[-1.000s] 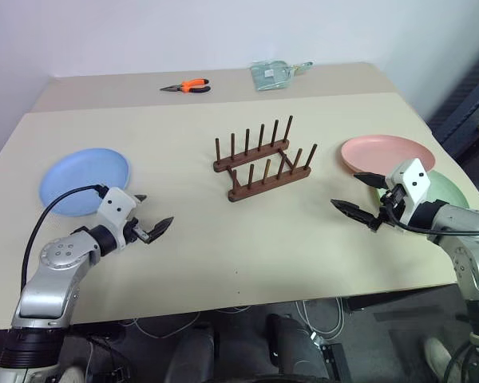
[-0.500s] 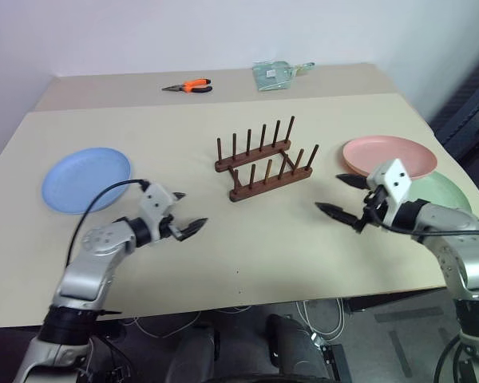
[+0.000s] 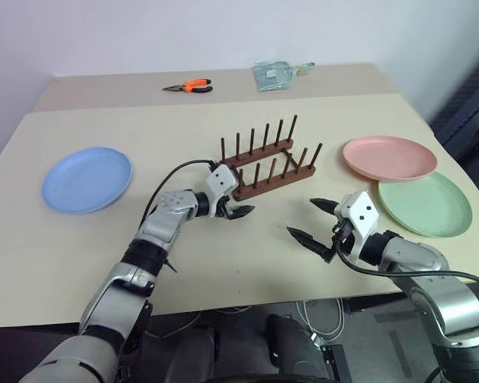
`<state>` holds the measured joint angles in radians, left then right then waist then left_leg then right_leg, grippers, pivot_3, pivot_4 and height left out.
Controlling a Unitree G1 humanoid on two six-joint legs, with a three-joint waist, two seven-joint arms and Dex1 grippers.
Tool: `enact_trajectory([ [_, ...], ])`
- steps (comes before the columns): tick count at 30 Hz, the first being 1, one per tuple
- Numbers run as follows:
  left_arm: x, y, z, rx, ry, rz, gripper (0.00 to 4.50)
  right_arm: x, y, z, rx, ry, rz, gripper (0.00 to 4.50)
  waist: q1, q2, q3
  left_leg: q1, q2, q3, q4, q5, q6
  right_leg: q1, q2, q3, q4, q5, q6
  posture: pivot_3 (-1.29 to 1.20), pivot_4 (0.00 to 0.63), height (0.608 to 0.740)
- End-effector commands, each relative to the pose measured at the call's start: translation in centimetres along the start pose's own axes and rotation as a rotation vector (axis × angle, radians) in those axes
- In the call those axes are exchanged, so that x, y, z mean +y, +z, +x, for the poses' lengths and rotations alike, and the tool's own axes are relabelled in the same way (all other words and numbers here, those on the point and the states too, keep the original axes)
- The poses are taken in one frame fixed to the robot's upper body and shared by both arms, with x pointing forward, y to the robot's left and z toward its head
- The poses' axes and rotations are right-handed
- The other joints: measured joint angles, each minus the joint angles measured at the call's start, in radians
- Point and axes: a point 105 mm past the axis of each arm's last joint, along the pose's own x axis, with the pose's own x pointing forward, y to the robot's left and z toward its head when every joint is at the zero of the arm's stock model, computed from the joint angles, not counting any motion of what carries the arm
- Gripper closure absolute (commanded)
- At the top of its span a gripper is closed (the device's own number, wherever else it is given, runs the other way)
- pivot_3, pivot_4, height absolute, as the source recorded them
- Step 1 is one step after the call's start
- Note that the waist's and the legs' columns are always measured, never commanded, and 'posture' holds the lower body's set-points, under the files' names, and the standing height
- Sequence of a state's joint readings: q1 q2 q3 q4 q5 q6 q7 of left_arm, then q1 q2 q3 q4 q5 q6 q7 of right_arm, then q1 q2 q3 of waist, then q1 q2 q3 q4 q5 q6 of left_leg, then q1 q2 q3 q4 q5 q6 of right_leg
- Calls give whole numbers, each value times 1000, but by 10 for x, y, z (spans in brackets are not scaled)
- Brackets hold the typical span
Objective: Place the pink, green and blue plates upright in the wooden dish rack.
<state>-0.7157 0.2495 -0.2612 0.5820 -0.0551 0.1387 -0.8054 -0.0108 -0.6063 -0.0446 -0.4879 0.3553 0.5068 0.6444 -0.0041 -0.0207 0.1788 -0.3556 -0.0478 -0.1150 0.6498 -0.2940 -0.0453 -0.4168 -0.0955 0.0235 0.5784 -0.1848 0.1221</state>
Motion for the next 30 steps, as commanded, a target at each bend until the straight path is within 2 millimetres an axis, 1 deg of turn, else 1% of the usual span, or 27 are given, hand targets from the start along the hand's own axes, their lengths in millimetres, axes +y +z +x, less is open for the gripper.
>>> enact_trajectory([
  [1, 3, 3, 2, -12, 4, 6, 2311, -3, 12, -4, -45, -30, -54, 0, -2, 0, 0, 0, 0, 0, 0, 0, 0, 0, 0, 0, 0, -1, 1, 0, 150, 740],
  [3, 3, 2, 1, -17, 3, 8, 3378, -3, 12, -5, -43, -33, -61, 0, -4, 0, 0, 1, 0, 0, 0, 0, 0, 0, 0, 0, 1, -1, 1, 0, 150, 740],
  [4, 0, 1, 0, -19, -10, 29, 3760, -4, 11, -6, -38, -34, -66, 0, -4, 0, 0, 1, 0, -1, 0, 0, 0, 0, 0, 0, 1, -1, 1, 0, 150, 740],
  [7, -11, 0, -4, -22, -84, 126, 3727, -7, 10, -13, -10, -27, -77, 0, -6, 0, 0, 1, 0, 0, 0, 0, 0, 0, 0, 0, 1, -1, 1, 0, 150, 740],
  [10, -21, 1, -14, -32, -195, 158, 3727, -7, 4, -25, 51, 13, -85, 0, -6, 0, 0, 1, 0, 0, -1, 0, 0, 0, 0, 0, 1, 1, -1, 0, 150, 740],
  [13, -25, -3, -25, -6, -279, 173, 3727, -6, -1, -34, 98, 49, -79, 0, -5, 0, 0, 0, 0, 0, -1, 0, 0, 0, 0, 0, 0, 1, -2, 0, 150, 740],
  [15, -22, -5, -33, 12, -308, 176, 3727, -5, -3, -39, 119, 60, -76, 0, -5, 0, 0, 1, 0, 0, -1, 0, 0, 0, 0, 0, 0, 0, -1, 0, 150, 740],
  [17, -16, -5, -40, 18, -308, 155, 2654, -5, -7, -42, 135, 58, -74, 0, -5, 0, 0, 1, 1, 0, -1, 0, 0, 1, 0, 0, 0, -1, 1, 0, 150, 740],
  [19, -9, -6, -44, 24, -285, 143, 1807, -6, -9, -42, 140, 55, -77, 0, -5, 0, 0, 1, 0, 0, -1, 0, 0, 1, 0, 0, 0, -1, 1, 0, 150, 740],
  [22, 4, -13, -49, 62, -211, 152, 326, -8, -11, -40, 153, 48, -83, 0, -5, 0, 0, 1, 1, 0, -1, 0, 0, 1, 0, 0, 0, -1, 1, 0, 150, 740],
  [23, 8, -18, -53, 88, -184, 144, 0, -12, -13, -38, 166, 28, -98, 518, -5, 0, 0, 1, 1, 0, 0, 0, 0, 1, 0, 0, 1, -1, 1, 0, 150, 740],
  [24, 12, -23, -58, 110, -163, 119, 0, -15, -15, -35, 176, 11, -110, 848, -6, -1, 0, 1, 1, 0, 0, 0, 0, 1, 0, 0, 1, -1, 2, 0, 150, 740],
  [27, 10, -32, -76, 141, -148, 60, 0, -21, -17, -28, 192, -7, -114, 2275, -12, 0, -1, 2, 1, 0, -1, 0, 0, 0, 0, 0, 1, -1, 2, 0, 150, 740],
  [28, 2, -35, -83, 143, -173, 35, 622, -22, -17, -23, 190, -5, -110, 2754, -15, 0, -1, 2, 2, 0, -2, 0, 1, 0, 1, 0, 1, -1, 2, 0, 150, 740],
  [29, -7, -36, -88, 144, -196, 15, 1001, -22, -18, -19, 190, 2, -103, 3356, -20, 0, -1, 3, 2, 0, -2, -1, 1, 0, 1, 0, 1, -1, 2, 0, 150, 740],
  [30, -16, -36, -91, 141, -211, 2, 1476, -22, -21, -15, 200, 9, -100, 3840, -19, 0, -1, 3, 4, 1, -2, -1, 1, 0, 2, 0, 1, -1, 2, 0, 150, 740],
])
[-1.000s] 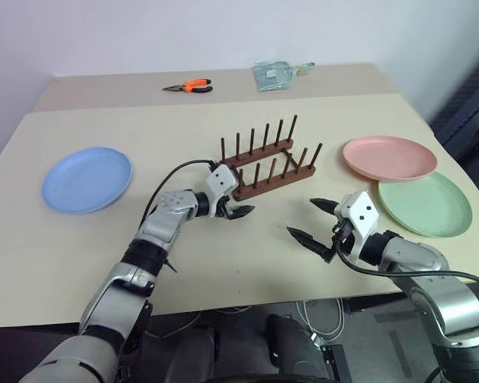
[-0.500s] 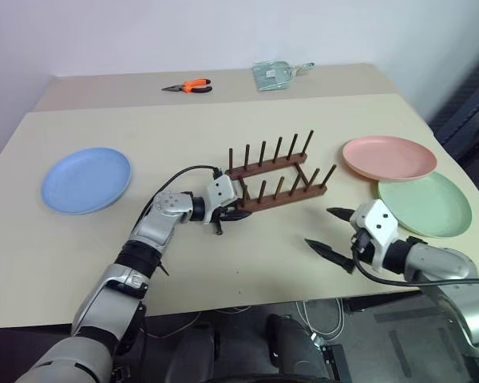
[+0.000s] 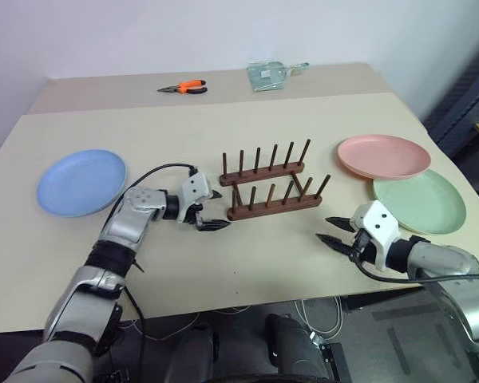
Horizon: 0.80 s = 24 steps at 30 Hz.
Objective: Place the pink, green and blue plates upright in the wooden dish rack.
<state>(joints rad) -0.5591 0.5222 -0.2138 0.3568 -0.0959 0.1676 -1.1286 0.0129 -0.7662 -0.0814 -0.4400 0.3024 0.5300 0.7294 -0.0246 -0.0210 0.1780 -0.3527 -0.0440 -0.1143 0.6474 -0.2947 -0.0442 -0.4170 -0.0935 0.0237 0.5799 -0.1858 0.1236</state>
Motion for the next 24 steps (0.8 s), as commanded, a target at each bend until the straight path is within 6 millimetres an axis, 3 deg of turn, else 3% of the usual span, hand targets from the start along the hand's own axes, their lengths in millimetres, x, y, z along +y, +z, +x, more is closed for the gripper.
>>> enact_trajectory([
  [1, -30, -4, -7, 1, -56, -77, 1967, -2, -2, 13, 24, 5, -31, 4378, 3, 0, 0, 0, 1, 0, 0, 0, 0, 0, 0, 0, 0, 0, -1, 0, 150, 740],
  [3, -46, 7, 5, -47, -46, -61, 2945, -8, -7, 23, 51, -28, -51, 4500, 11, 1, -1, 0, 1, -1, 0, 0, 0, 0, 1, 0, 0, 2, -3, 0, 150, 740],
  [8, -65, 22, 38, -87, 32, -71, 2945, -26, -16, 46, 95, -103, -63, 4500, 39, 2, -1, -2, -2, -1, 5, 0, 0, 2, -2, 0, -1, 0, -6, 0, 150, 740],
  [12, -40, 14, 56, -17, 246, -87, 2945, -41, -22, 60, 122, -177, -94, 4500, 38, 2, -2, 0, -4, -1, 5, 0, 0, 4, -2, 0, -1, 0, -6, 0, 150, 740],
  [19, 6, 5, 57, 10, 497, -170, 2945, -64, -14, 85, 87, -268, -158, 4500, 28, 1, -3, 7, -4, -1, 2, 0, 0, 9, -2, 0, -1, 0, 0, 0, 150, 740],
  [24, 16, 3, 54, 8, 521, -171, 2945, -75, -7, 95, 57, -294, -160, 4500, 12, 2, -3, 10, -4, -1, 0, 0, 0, 10, -1, 0, 0, 0, -1, 0, 150, 740],
])
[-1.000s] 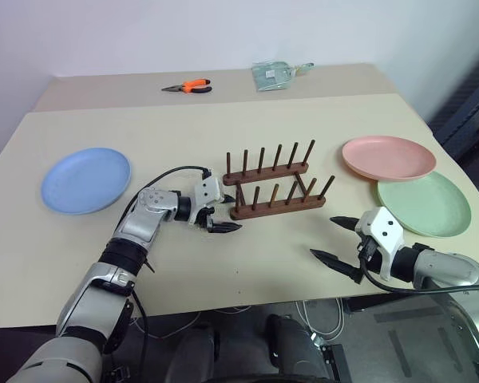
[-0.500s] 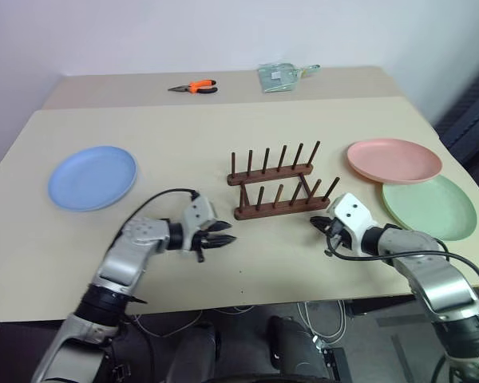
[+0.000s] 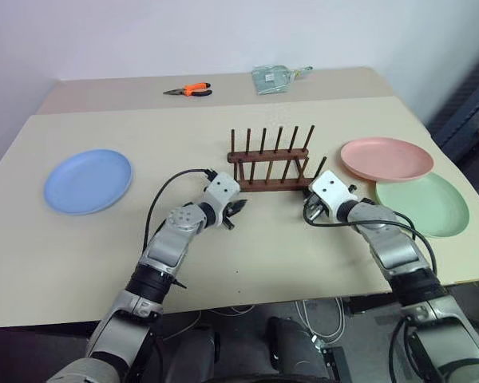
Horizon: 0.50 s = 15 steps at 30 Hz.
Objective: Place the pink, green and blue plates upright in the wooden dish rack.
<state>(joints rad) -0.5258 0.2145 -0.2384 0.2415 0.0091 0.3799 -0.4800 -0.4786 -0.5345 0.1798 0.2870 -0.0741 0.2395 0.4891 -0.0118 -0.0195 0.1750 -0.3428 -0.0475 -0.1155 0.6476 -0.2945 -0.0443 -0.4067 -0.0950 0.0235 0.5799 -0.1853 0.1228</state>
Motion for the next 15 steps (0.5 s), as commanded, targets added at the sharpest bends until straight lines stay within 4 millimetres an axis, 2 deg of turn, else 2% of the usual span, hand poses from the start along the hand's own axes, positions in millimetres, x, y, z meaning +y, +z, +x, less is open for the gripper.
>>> enact_trajectory([
  [1, 10, -17, -5, 52, 31, -4, 2998, -9, 5, 0, -21, -7, -5, 4256, -2, 0, 0, 0, 0, 0, 0, 0, 0, 0, 0, 0, 0, 1, -2, 0, 150, 740],
  [3, 6, -13, -8, 28, 2, -4, 3016, -13, 8, -8, -29, 19, -21, 3637, -2, 0, 0, 0, 0, 0, -1, 0, 0, 0, 0, 0, 0, 1, -2, 0, 150, 740],
  [5, -4, -6, -13, -21, -69, 3, 3016, -23, 20, -24, -67, 29, -78, 2761, -3, 1, 0, 0, 0, 0, -1, 0, 0, 0, 0, 0, 0, 1, -2, 0, 150, 740],
  [7, -24, 10, -26, -111, -202, 37, 3016, -44, 34, -51, -86, 0, -196, 1676, -2, 2, 1, -1, 0, 0, -1, 0, 0, -1, 0, 0, 0, 1, -1, 0, 150, 740],
  [9, -38, 19, -38, -164, -305, 49, 3016, -63, 37, -70, -52, -47, -289, 716, -1, 3, 1, -4, -1, 0, -1, 0, 0, -3, -1, 1, -1, 0, 0, 0, 150, 740],
  [12, -47, 25, -46, -190, -368, 36, 3016, -83, 24, -85, 46, -83, -380, 716, 2, 3, 1, -9, -2, 0, 1, 0, 0, -6, -2, 1, -1, 0, 0, 0, 150, 740],
  [15, -50, 31, -46, -208, -384, 25, 3016, -95, 5, -86, 113, -102, -399, 716, 0, 2, 1, -9, -2, 0, 2, 0, 0, -5, -2, 0, -2, -4, -1, 0, 150, 740],
])
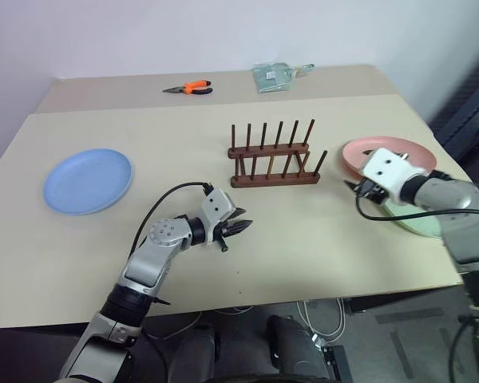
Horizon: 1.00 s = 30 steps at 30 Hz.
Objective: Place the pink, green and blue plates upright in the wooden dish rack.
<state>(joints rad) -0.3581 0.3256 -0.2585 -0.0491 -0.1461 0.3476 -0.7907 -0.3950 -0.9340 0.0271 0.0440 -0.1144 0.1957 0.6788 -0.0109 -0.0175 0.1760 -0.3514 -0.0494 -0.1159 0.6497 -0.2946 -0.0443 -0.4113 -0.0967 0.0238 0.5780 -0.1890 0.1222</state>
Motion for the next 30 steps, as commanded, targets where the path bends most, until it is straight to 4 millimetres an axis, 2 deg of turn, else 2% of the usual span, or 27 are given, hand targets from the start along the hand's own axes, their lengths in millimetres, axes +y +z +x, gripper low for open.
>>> enact_trajectory([
  [1, -4, 17, 4, -56, -28, 15, 3016, -4, -21, 4, 55, -18, -21, 716, -1, 0, 0, 1, 0, 0, 0, 0, 0, 1, 0, 0, 0, 0, 0, 0, 150, 740],
  [7, -11, 34, 10, -117, -60, 17, 3016, -2, -47, 38, 139, -46, -79, 716, -8, 1, 0, 0, 0, 1, -1, 0, 0, -2, 0, 1, 0, 2, -4, 0, 150, 740],
  [9, -12, 39, 9, -138, -61, 13, 3016, -2, -50, 45, 156, -48, -113, 1242, -6, 1, 0, 0, 0, 1, -1, 0, 0, -2, 0, 1, 1, 3, -3, 0, 150, 740],
  [11, -13, 42, 7, -151, -56, 10, 3016, -3, -47, 49, 148, -46, -133, 2030, -4, 1, 0, -1, -1, 1, -1, 0, 0, -2, 0, 1, 0, 4, -2, 0, 150, 740],
  [16, -13, 40, 2, -153, -41, -6, 3016, -5, -38, 52, 112, -56, -143, 4471, -3, 1, 0, -1, -2, 0, -1, 0, 0, -2, -1, 1, 0, 4, -1, 0, 150, 740],
  [19, -12, 40, -1, -155, -30, -10, 3016, -15, -25, 47, 66, -112, -182, 4471, -3, 1, 0, -1, -2, 0, -1, 0, 0, -2, -1, 1, 0, 4, -1, 0, 150, 740],
  [21, -9, 40, -2, -157, -17, -10, 3016, -28, -9, 39, 8, -171, -210, 4471, -3, 1, 0, -1, -2, 0, -1, 0, 0, -2, -1, 1, 0, 4, -1, 0, 150, 740],
  [23, -5, 40, -4, -157, -3, -10, 3016, -45, 20, 28, -125, -249, -55, 4471, -3, 2, 1, -2, -2, 0, -1, 0, 0, -2, -1, 1, 0, 4, -1, 0, 150, 740],
  [26, -1, 41, -7, -160, 7, -11, 3016, -71, 69, 3, -421, -306, 408, 4471, -7, 2, 1, -2, -2, 0, -1, 0, 0, -2, -1, 1, 0, 4, -1, 0, 150, 740],
  [27, 1, 41, -8, -162, 10, -12, 3016, -77, 81, -6, -517, -284, 586, 4471, -7, 2, 1, -1, -1, -1, -1, 0, 0, -2, -1, 1, 0, 4, -1, 0, 150, 740],
  [28, 2, 41, -9, -164, 10, -14, 3016, -81, 106, -22, -697, -190, 795, 4471, -5, 2, 1, -1, -1, -1, -1, 0, 0, -2, 0, 1, 1, 4, -1, 0, 150, 740],
  [30, 3, 42, -10, -167, 6, -16, 3016, -81, 135, -41, -890, -33, 1051, 4471, -1, 2, 1, -2, -1, -2, -1, 0, 0, -2, 0, 1, 1, 4, -1, 0, 150, 740],
])
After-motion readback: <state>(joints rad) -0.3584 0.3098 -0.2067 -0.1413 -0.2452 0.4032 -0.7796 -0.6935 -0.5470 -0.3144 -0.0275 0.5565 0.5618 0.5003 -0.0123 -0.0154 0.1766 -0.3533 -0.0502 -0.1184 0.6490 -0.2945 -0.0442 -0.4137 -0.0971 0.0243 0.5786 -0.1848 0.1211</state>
